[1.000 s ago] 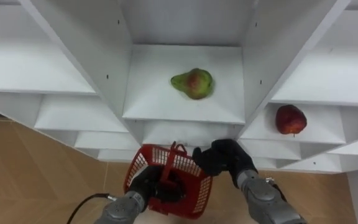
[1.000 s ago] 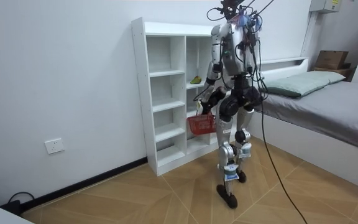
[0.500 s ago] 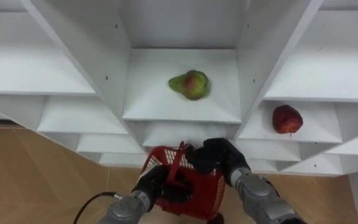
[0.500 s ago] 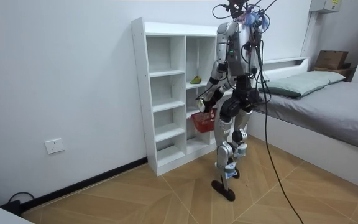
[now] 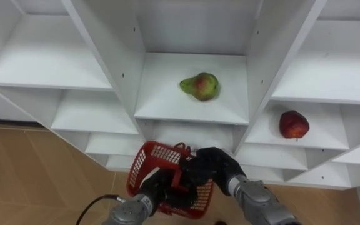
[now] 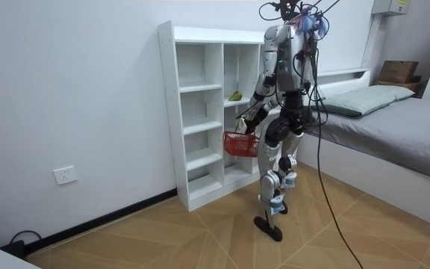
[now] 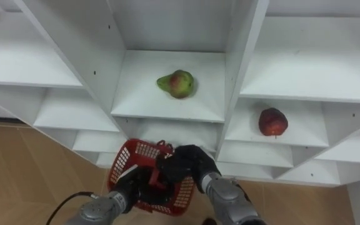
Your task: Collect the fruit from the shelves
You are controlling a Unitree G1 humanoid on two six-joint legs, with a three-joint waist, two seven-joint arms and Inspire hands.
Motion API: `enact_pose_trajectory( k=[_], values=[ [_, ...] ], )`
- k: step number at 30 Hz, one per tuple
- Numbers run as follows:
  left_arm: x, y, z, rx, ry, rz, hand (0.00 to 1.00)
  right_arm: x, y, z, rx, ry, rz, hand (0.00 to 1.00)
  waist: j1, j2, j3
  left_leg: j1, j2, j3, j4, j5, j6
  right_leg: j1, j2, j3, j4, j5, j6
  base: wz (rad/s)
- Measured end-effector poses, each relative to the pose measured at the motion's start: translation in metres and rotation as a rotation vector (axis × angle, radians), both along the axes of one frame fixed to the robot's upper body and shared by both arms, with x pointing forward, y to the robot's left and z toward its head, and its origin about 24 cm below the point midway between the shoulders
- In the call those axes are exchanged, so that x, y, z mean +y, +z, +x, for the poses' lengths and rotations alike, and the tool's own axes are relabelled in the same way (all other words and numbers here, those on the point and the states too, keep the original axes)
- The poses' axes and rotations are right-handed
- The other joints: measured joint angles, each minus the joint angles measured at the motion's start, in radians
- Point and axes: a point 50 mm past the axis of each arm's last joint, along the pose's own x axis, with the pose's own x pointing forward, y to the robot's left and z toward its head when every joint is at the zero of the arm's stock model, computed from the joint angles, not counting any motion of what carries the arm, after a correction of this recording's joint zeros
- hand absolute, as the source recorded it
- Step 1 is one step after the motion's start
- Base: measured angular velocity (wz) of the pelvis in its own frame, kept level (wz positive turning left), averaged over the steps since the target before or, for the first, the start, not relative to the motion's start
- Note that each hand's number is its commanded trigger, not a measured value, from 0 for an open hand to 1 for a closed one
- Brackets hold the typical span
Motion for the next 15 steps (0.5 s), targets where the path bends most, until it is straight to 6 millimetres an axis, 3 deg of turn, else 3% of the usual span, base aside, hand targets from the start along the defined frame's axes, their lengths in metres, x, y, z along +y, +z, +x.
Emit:
enact_pose_trajectory(
  k=[15],
  values=[
    [0.0006, -0.0011, -0.0018, 0.017, 0.016, -0.018, 1.0, -0.0044, -0.0073, -0.0058, 0.034, 0.019, -0.04, 0.0, 0.0, 0.0, 0.0003, -0.001, 0.002, 0.031, -0.003, 0.0, 0.0, -0.007, -0.005, 0.003, 0.012, -0.005, 0.003, 0.0]
  ],
)
